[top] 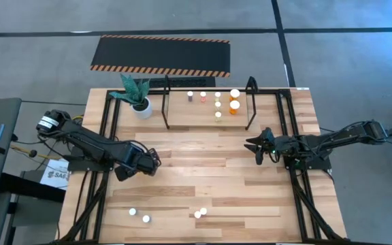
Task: Pick and place medicine bottles onto shelf by color
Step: Move the orange pill bottle to the top of the table
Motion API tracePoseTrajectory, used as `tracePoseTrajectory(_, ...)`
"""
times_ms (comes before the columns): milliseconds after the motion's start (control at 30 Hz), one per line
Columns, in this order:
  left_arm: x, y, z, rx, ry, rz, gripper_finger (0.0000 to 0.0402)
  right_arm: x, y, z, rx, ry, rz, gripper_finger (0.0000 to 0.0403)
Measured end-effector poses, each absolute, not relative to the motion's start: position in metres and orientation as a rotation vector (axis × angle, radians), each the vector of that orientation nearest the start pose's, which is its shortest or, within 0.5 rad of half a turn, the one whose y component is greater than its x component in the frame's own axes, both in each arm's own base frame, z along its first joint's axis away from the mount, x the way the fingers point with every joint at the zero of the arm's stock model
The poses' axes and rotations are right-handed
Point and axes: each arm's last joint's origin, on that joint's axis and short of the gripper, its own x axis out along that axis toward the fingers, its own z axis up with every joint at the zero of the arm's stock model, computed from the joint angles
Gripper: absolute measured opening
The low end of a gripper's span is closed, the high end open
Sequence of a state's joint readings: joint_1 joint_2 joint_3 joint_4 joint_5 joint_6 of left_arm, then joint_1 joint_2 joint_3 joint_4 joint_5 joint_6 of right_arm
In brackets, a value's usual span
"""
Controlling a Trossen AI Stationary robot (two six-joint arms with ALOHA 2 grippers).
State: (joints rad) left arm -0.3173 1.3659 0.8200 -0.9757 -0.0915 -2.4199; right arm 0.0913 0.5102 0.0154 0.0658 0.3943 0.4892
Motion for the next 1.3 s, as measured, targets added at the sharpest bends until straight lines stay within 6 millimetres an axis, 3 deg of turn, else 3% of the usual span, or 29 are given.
tracePoseTrajectory(267,0.208,-0.052,0.19,-1.576,0.743,1.502,0.0232,0.12,0.0,0.13,0.375,0.335,-0.393,0.0162)
tracePoseTrajectory(467,0.21,-0.048,0.19,-1.791,0.363,1.683,0.0232,0.12,0.0,0.13,0.375,0.335,-0.393,0.0162)
tracePoseTrajectory(700,0.21,-0.047,0.187,-1.982,0.083,1.818,0.0237,0.12,0.0,0.13,0.375,0.336,-0.393,0.0162)
tracePoseTrajectory(900,0.209,-0.044,0.183,-1.982,-0.08,1.878,0.0294,0.12,0.0,0.13,0.375,0.335,-0.393,0.0162)
tracePoseTrajectory(1133,0.211,-0.026,0.183,-1.997,-0.168,1.945,0.0385,0.12,0.0,0.129,0.374,0.337,-0.393,0.0162)
tracePoseTrajectory(1300,0.213,-0.018,0.179,-2.015,-0.166,2.012,0.039,0.12,0.0,0.13,0.375,0.336,-0.393,0.0162)
